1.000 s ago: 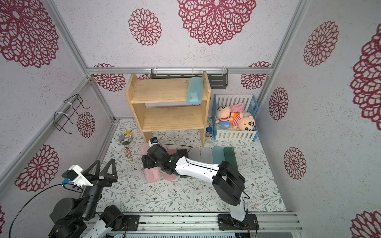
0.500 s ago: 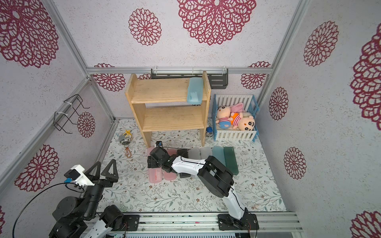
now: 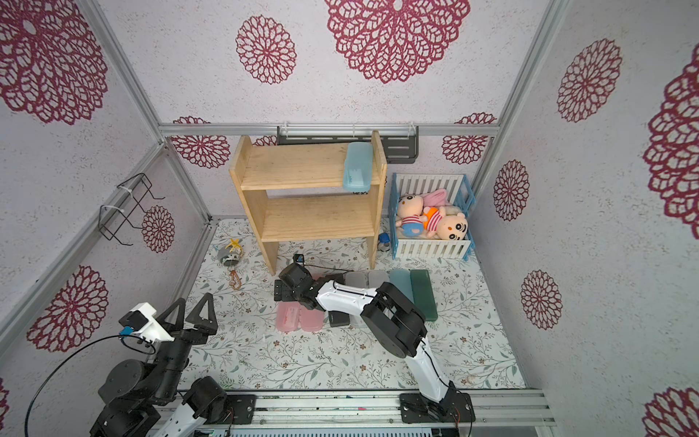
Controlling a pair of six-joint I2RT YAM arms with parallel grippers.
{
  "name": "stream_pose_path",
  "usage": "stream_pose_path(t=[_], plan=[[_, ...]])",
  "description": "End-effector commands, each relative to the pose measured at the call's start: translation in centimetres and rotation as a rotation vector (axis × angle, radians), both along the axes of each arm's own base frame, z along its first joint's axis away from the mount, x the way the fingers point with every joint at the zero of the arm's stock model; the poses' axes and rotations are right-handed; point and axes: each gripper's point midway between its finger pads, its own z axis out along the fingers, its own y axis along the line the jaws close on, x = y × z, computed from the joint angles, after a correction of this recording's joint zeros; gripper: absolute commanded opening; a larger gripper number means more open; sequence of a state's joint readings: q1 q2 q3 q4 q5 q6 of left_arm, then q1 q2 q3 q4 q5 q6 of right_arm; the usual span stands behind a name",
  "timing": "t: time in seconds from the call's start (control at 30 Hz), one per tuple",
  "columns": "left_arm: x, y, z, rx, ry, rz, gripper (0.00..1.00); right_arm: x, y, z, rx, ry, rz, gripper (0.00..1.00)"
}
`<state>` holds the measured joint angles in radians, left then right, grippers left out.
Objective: Remove the pencil cases from the shelf
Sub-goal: Place the pencil case at the center of the board, then pick up the pencil case from the shelf.
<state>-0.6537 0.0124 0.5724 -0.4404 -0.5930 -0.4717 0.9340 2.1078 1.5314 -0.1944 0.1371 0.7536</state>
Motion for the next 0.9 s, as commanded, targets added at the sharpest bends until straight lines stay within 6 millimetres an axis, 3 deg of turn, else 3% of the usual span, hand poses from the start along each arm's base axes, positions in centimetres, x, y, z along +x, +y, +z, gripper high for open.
stream_pose_path(t=[0.0, 0.13, 0.27, 0.33, 0.43, 0.6, 0.7, 0.87], plan=[[0.1, -0.2, 0.4, -0.028, -0.007, -0.008, 0.97, 0.9, -0.2, 1.4, 0.005, -0.039, -0.022, 0.99], [0.8, -1.1, 0.9, -0.082, -0.004, -0.034, 0.97, 0.9, -0.4, 3.4, 0.025, -0.075, -0.019, 0.99], [2.6, -3.9, 1.9, -0.179, 0.001, -0.119, 0.97, 0.1, -2.1, 7.9, 0.052, -0.196, -0.024, 0.99], [3.9, -5.4, 2.6, -0.231, 0.016, -0.152, 0.97, -0.6, -4.5, 9.6, 0.039, -0.262, -0.042, 0.99], [6.0, -7.5, 4.0, -0.34, 0.044, -0.186, 0.97, -1.9, -9.7, 10.6, -0.032, -0.328, -0.107, 0.99], [9.6, -14.3, 7.9, -0.498, 0.06, -0.403, 0.97, -3.6, -18.6, 8.5, -0.114, -0.293, -0.217, 0.99], [11.9, -18.4, 9.9, -0.556, 0.072, -0.525, 0.97, -4.1, -21.9, 8.3, -0.077, -0.286, -0.263, 0.99], [15.9, -22.9, 12.3, -0.632, 0.074, -0.603, 0.97, -4.2, -25.3, 8.8, -0.055, -0.29, -0.314, 0.99]])
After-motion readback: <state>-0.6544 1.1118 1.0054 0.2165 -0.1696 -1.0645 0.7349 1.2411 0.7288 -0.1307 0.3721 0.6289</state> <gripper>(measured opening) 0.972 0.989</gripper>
